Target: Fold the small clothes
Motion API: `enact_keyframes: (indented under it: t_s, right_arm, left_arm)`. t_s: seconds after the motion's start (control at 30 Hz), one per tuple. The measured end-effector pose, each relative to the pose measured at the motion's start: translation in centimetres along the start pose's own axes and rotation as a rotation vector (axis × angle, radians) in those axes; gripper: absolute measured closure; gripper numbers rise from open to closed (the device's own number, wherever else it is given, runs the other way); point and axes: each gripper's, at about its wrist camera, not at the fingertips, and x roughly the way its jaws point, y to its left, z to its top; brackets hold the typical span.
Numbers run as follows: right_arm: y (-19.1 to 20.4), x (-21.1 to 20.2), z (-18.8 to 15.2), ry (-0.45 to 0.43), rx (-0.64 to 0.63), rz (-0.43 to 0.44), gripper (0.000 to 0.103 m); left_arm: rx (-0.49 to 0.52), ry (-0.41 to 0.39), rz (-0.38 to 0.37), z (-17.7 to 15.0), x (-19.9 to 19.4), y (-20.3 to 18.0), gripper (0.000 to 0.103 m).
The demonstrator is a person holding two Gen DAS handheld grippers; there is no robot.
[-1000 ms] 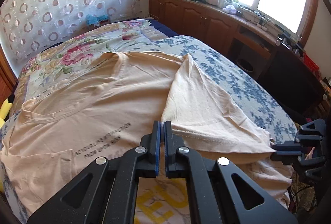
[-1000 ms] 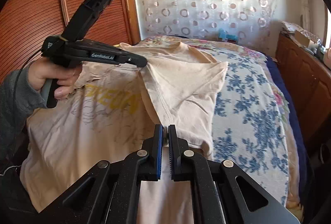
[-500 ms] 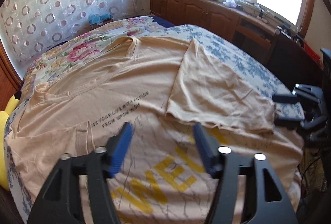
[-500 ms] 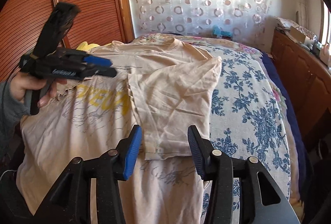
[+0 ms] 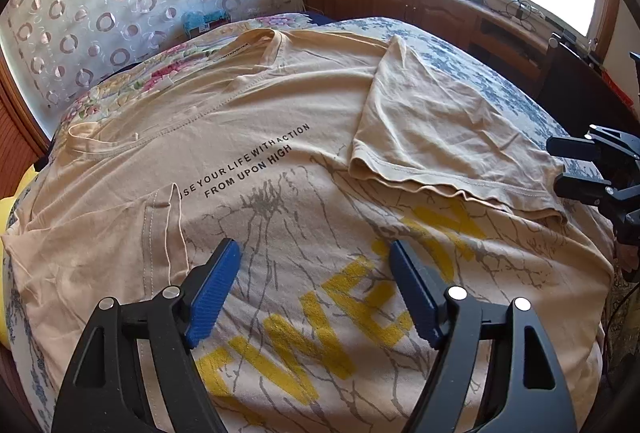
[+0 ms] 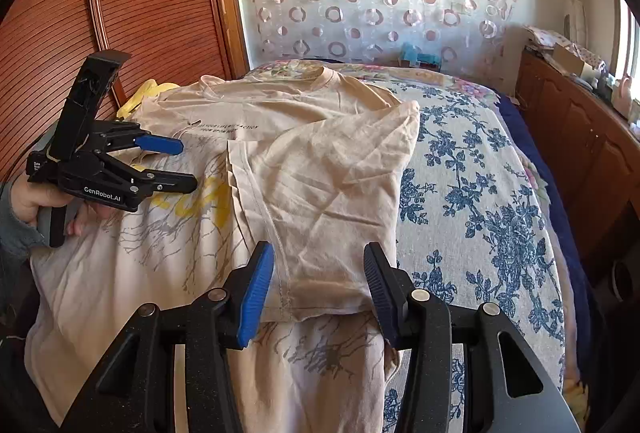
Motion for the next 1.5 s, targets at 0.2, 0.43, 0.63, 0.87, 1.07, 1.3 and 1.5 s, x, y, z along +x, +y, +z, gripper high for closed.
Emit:
enact_keyframes:
  t_s: [0.2, 0.43, 0.63, 0.87, 1.07, 1.3, 1.5]
  right_arm:
    - [0.0, -0.1, 0.6, 0.004, -0.014, -0.007, 0.048]
    - [-0.9, 0.4, 2.4, 0.012, -0.033, -0.028, 0.044]
    - [-2.0, 2.8, 3.2, 0.062, -0.024, -0.048, 0.044]
    - [-2.8, 4.7, 3.0, 0.105, -0.003, -0.058, 0.043]
    - [-2.6, 5.3, 3.2, 0.120, -0.007, -0.080, 0.038]
    - [-2.7, 5.6, 3.2, 0.122, -0.009, -0.071, 0.034]
    - [-3.2, 5.6, 4.0, 0.122, -0.005, -0.063, 0.034]
  left_arm:
    - [-0.010, -0.019, 0.006, -0.5, -0.1, 0.2, 0.018]
    - [-0.021, -0.011, 0.021, -0.2, -0.1, 0.3, 0.014]
    - [-0.038, 0.014, 0.028, -0.2, -0.5, 0.7, 0.013]
    - [-0.065, -0.035, 0.046, -0.3, -3.7, 2.4, 0.013]
    - [-0.105, -0.108, 0.089, 0.0, -7.0, 5.5, 0.013]
    - [-0.178, -0.153, 0.156, -0.7, -8.9, 11.2, 0.013]
    - [-0.266, -0.127, 0.216, -1.7, -8.3, 16.7, 0.013]
